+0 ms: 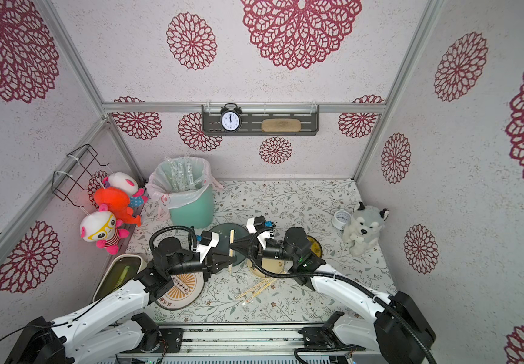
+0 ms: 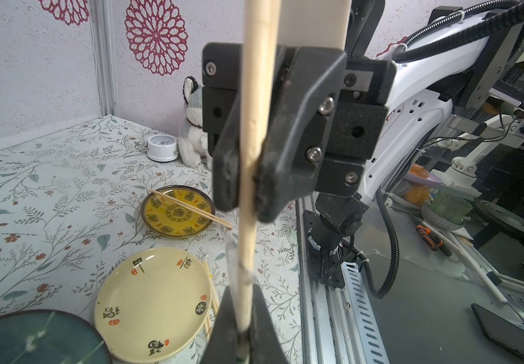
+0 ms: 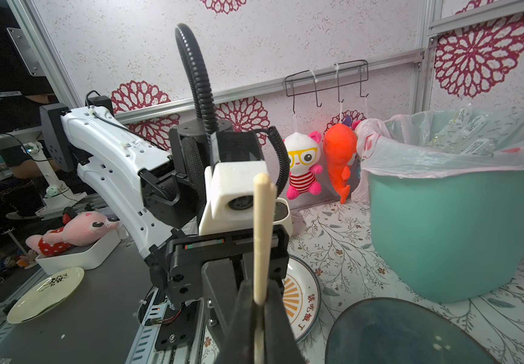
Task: Remove the packaging of disposable chopsticks
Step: Remove the packet bag from the disposable chopsticks.
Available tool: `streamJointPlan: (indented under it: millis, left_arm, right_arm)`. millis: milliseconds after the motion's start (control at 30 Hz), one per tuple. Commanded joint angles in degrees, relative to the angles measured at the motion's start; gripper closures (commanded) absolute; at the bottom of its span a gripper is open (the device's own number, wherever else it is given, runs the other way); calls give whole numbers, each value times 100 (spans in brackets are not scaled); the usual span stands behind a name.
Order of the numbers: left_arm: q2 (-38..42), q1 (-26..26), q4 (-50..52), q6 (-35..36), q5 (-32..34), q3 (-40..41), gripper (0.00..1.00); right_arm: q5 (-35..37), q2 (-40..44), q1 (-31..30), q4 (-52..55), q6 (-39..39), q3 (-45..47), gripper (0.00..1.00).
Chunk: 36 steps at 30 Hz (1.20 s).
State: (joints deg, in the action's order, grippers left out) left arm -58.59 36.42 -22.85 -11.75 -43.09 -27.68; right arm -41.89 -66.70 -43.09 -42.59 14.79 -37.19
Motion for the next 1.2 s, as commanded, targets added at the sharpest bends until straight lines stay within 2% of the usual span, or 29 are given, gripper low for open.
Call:
streamJointPlan:
  millis: [0, 33, 133, 167, 333, 400, 500, 633, 800, 1033, 1167]
  left_arm:
    - [-95, 23, -152, 50, -183, 3, 88]
    - [-139, 23, -180, 50, -166, 23, 83]
    - [-290, 23, -314, 38, -163, 74, 56]
    - [-324, 27, -400, 4, -185, 91, 51]
    - [-358, 23, -404, 58, -94, 167, 49]
    - [-449, 23, -425, 77, 2, 199, 53]
    - [-716, 23, -629, -2, -80, 212, 70]
    - [-1075, 31, -778, -47, -171, 191, 86]
    - [-1317, 40, -1002, -117, -34, 244, 99]
    - [-1589, 41, -1323, -167, 117, 428, 100]
    - [-1867, 40, -1708, -231, 205, 634, 100]
  right_arm:
    - [159, 278, 67, -526, 44, 170, 100]
    - [208, 339, 103, -590, 75, 193, 100]
    - [202, 481, 169, -472, 86, 115, 100]
    - [170, 489, 174, -436, 92, 82, 100]
    - [259, 674, 284, -373, 76, 120, 100]
    - [245, 764, 373, -356, 110, 124, 100]
    - [280, 850, 439, -429, 180, 153, 100]
    - [363, 945, 545, -401, 219, 146, 100]
    - [497, 1107, 776, -424, 317, 130, 100]
    - [526, 1343, 1172, -215, 418, 30, 100]
    - [447, 1388, 1537, -414, 779, -22, 100]
